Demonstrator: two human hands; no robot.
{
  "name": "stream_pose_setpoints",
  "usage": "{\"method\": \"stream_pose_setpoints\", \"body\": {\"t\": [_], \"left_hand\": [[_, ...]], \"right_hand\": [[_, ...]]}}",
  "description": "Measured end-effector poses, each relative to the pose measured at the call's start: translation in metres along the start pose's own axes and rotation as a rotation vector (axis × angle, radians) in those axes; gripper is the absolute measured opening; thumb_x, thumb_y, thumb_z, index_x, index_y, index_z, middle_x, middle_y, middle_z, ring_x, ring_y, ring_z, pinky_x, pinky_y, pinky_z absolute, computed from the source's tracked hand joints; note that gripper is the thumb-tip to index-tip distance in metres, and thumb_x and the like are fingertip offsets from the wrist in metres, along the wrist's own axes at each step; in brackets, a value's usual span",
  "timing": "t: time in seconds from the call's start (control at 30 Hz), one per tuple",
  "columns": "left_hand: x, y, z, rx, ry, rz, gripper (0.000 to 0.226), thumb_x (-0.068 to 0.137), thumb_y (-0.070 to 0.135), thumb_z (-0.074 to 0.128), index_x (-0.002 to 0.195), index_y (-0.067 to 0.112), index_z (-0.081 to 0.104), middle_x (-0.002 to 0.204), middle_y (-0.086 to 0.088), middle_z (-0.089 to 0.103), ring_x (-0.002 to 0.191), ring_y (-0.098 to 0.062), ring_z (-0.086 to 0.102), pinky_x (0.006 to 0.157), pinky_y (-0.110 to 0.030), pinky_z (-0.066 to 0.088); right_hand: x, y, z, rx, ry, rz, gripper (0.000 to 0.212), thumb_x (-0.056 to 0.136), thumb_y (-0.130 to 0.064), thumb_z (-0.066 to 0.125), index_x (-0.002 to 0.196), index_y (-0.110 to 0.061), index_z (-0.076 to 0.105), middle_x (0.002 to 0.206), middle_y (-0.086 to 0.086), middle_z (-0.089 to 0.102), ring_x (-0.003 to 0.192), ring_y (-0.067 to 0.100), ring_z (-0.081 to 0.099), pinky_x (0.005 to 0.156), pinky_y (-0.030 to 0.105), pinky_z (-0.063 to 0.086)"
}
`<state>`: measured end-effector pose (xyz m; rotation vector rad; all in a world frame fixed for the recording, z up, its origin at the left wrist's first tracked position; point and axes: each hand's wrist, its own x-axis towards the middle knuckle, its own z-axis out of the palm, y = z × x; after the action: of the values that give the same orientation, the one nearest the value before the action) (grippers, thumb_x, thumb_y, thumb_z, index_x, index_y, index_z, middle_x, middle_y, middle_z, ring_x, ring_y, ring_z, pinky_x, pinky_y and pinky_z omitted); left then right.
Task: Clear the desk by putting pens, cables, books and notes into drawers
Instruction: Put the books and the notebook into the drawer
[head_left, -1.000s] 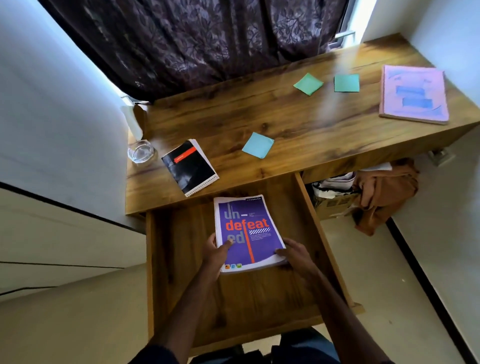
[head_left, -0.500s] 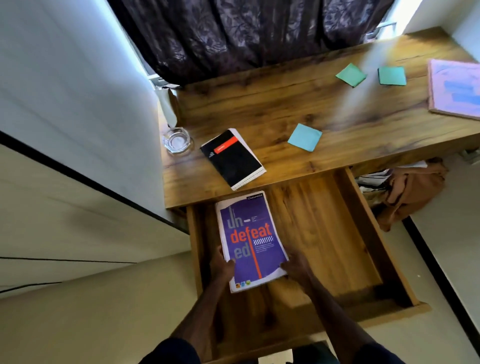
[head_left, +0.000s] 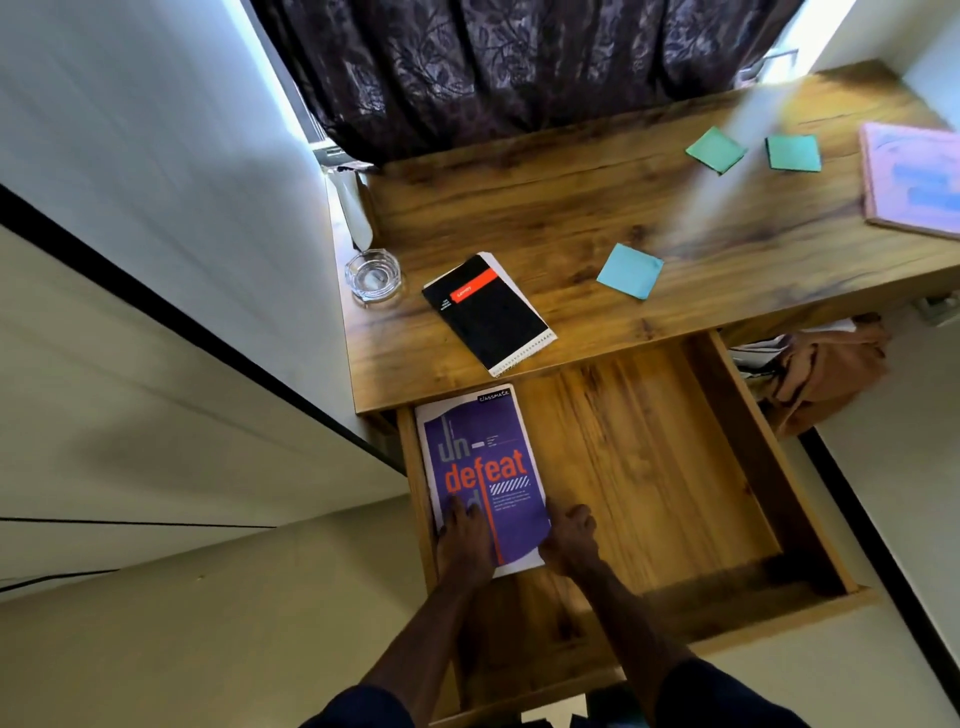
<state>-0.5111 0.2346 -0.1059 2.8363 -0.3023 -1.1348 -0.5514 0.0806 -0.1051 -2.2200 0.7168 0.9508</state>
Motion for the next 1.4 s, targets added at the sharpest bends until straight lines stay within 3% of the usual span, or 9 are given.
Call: {"method": "stream_pose_setpoints", "body": {"t": [0.13, 0.23, 0.47, 0.67, 0.97, 1.03, 1.1, 1.2, 1.4], "left_hand": [[0.001, -0.005, 0.004, 0.062, -0.038, 0.030, 0.089, 0.097, 0.028, 0.065, 0.161, 0.009, 0.007, 0.168, -0.022, -0.003, 0.154, -0.039, 0.012, 0.121, -0.049, 0.029], [0.000, -0.006, 0.000, 0.057, -0.045, 0.054, 0.091, 0.095, 0.028, 0.068, 0.161, 0.010, 0.008, 0.168, -0.020, -0.002, 0.155, -0.038, 0.012, 0.121, -0.050, 0.032], [-0.011, 0.024, -0.024, 0.082, 0.081, 0.139, 0.059, 0.100, 0.024, 0.058, 0.150, 0.008, 0.032, 0.153, -0.015, 0.035, 0.139, -0.030, 0.042, 0.113, -0.044, 0.042], [-0.024, 0.092, -0.039, 0.124, 0.182, 0.203, 0.040, 0.101, 0.020, 0.048, 0.140, 0.011, 0.044, 0.143, -0.010, 0.046, 0.133, -0.028, 0.047, 0.106, -0.038, 0.043], [-0.061, 0.296, -0.024, 0.126, 0.330, 0.373, 0.033, 0.096, 0.015, 0.047, 0.129, 0.009, 0.053, 0.135, -0.008, 0.055, 0.132, -0.026, 0.047, 0.110, -0.033, 0.032], [-0.068, 0.351, -0.016, 0.143, 0.422, 0.474, 0.031, 0.089, 0.012, 0.061, 0.118, 0.004, 0.061, 0.121, -0.012, 0.064, 0.119, -0.028, 0.060, 0.105, -0.038, 0.044], [-0.084, 0.409, -0.007, 0.130, 0.415, 0.529, 0.025, 0.088, 0.013, 0.064, 0.111, 0.004, 0.066, 0.112, -0.013, 0.067, 0.110, -0.029, 0.066, 0.093, -0.038, 0.053], [-0.104, 0.484, 0.001, 0.141, 0.339, 0.521, 0.024, 0.096, 0.017, 0.051, 0.116, 0.012, 0.064, 0.119, -0.009, 0.065, 0.115, -0.028, 0.063, 0.093, -0.040, 0.055], [-0.111, 0.593, 0.016, 0.177, 0.373, 0.637, 0.020, 0.092, 0.019, 0.051, 0.105, 0.014, 0.066, 0.111, -0.010, 0.068, 0.107, -0.032, 0.066, 0.085, -0.041, 0.055]], "right_hand": [[0.000, 0.003, 0.005, -0.156, -0.012, -0.025, 0.081, 0.100, -0.040, 0.055, 0.160, -0.017, 0.006, 0.157, 0.026, 0.008, 0.146, 0.048, 0.017, 0.114, 0.056, 0.036], [0.000, 0.010, 0.003, -0.097, -0.045, -0.072, 0.090, 0.095, -0.043, 0.064, 0.159, -0.018, 0.006, 0.159, 0.025, 0.004, 0.148, 0.049, 0.011, 0.116, 0.057, 0.031], [-0.027, 0.037, -0.017, 0.026, 0.143, -0.091, 0.069, 0.101, -0.029, 0.055, 0.156, -0.006, 0.019, 0.156, 0.021, 0.030, 0.146, 0.031, 0.031, 0.114, 0.031, 0.029], [-0.052, 0.080, -0.082, 0.060, 0.268, -0.192, 0.067, 0.097, -0.017, 0.060, 0.154, -0.005, 0.028, 0.153, 0.019, 0.038, 0.136, 0.029, 0.045, 0.108, 0.033, 0.040], [-0.089, 0.221, -0.211, 0.182, 0.535, -0.356, 0.059, 0.095, -0.019, 0.063, 0.149, -0.010, 0.040, 0.145, 0.011, 0.050, 0.133, 0.026, 0.048, 0.109, 0.034, 0.040], [-0.100, 0.257, -0.239, 0.241, 0.577, -0.371, 0.053, 0.093, -0.019, 0.064, 0.143, -0.011, 0.048, 0.139, 0.008, 0.055, 0.128, 0.025, 0.052, 0.108, 0.038, 0.044], [-0.118, 0.297, -0.264, 0.286, 0.616, -0.333, 0.048, 0.090, -0.019, 0.065, 0.136, -0.010, 0.055, 0.133, 0.009, 0.060, 0.122, 0.025, 0.057, 0.104, 0.039, 0.047], [-0.142, 0.357, -0.291, 0.324, 0.663, -0.261, 0.053, 0.086, -0.015, 0.065, 0.138, -0.006, 0.055, 0.134, 0.011, 0.062, 0.123, 0.025, 0.058, 0.107, 0.033, 0.045], [-0.156, 0.449, -0.338, 0.359, 0.725, -0.155, 0.049, 0.086, -0.018, 0.066, 0.134, -0.009, 0.060, 0.128, 0.012, 0.065, 0.115, 0.026, 0.063, 0.102, 0.031, 0.048]]}}
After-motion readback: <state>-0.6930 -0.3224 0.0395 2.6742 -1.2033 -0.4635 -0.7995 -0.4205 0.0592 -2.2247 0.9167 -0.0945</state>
